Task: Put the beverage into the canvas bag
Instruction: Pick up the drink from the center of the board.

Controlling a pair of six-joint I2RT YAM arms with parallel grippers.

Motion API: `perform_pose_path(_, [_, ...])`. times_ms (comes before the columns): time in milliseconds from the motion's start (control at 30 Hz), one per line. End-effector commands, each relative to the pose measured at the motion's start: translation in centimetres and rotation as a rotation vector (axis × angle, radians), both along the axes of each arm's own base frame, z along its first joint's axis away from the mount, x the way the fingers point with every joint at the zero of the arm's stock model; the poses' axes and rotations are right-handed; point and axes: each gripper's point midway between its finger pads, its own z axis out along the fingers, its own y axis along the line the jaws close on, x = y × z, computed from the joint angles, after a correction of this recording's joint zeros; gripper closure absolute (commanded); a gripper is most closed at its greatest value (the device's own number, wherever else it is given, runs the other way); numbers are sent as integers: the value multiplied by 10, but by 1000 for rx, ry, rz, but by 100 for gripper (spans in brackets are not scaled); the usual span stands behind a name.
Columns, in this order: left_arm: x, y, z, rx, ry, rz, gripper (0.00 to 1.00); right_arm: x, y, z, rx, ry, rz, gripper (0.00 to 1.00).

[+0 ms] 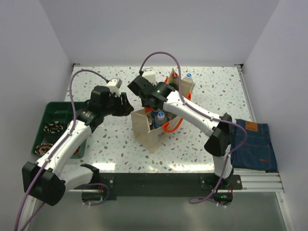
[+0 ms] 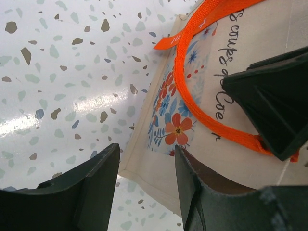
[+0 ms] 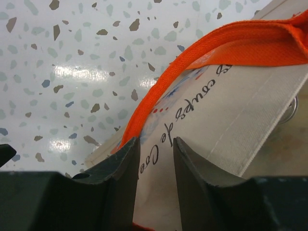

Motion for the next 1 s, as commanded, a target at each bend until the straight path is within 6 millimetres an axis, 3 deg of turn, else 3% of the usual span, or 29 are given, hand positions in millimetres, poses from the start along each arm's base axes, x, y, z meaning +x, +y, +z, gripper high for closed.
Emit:
perform_pose_path(0, [6, -3, 10, -17, -10, 12, 46, -9, -26, 17, 18, -13, -65, 64])
perform_pose_path(100, [6, -3, 9, -7, -2, 10, 46, -8, -26, 21, 53, -35, -73, 68])
perform_pose_path(133, [7, -3, 11, -5, -5, 8, 46, -7, -25, 31, 92, -65, -75, 68])
perform_pose_path(267, [18, 3, 33, -6, -45, 17, 45, 0, -21, 48, 168, -135, -79, 67])
perform_pose_path(467, [37, 13, 62, -24, -109, 39, 44, 20, -18, 97, 276, -250, -70, 48])
perform_pose_path(633, [43, 8, 86, -107, -188, 14, 43, 37, -33, 128, 298, -304, -66, 43])
perform_pose_path(967, [40, -27, 127, -224, -302, -203, 42, 48, -100, 152, 305, -339, -147, 40])
